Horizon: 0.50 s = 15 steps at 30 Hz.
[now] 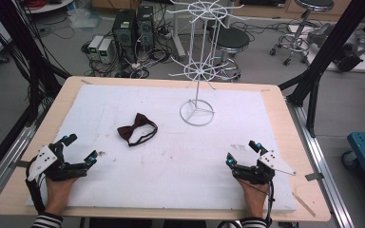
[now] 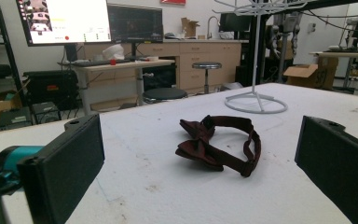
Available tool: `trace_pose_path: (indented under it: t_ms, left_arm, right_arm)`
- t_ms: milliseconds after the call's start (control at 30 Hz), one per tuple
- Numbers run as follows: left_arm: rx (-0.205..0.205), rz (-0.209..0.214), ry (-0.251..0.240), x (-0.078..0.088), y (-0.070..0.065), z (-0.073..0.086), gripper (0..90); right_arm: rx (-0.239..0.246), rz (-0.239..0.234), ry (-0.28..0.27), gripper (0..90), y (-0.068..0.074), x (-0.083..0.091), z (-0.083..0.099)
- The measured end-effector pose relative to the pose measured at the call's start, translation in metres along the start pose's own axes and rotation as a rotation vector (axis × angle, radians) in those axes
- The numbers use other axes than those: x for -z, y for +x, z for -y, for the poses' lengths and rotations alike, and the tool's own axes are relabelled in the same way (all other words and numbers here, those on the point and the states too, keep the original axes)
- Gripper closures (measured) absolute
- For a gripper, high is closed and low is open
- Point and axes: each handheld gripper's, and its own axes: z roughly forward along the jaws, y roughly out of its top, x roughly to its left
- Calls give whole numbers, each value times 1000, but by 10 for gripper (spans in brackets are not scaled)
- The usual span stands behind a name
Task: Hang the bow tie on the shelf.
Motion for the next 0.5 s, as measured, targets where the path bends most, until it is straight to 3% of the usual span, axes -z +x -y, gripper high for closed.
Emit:
trace_pose_path:
  t_ms: [500]
  left_arm:
    - [1, 0, 0, 0, 1, 0, 17]
  right_arm:
    - [4, 5, -3, 9, 0, 0, 0]
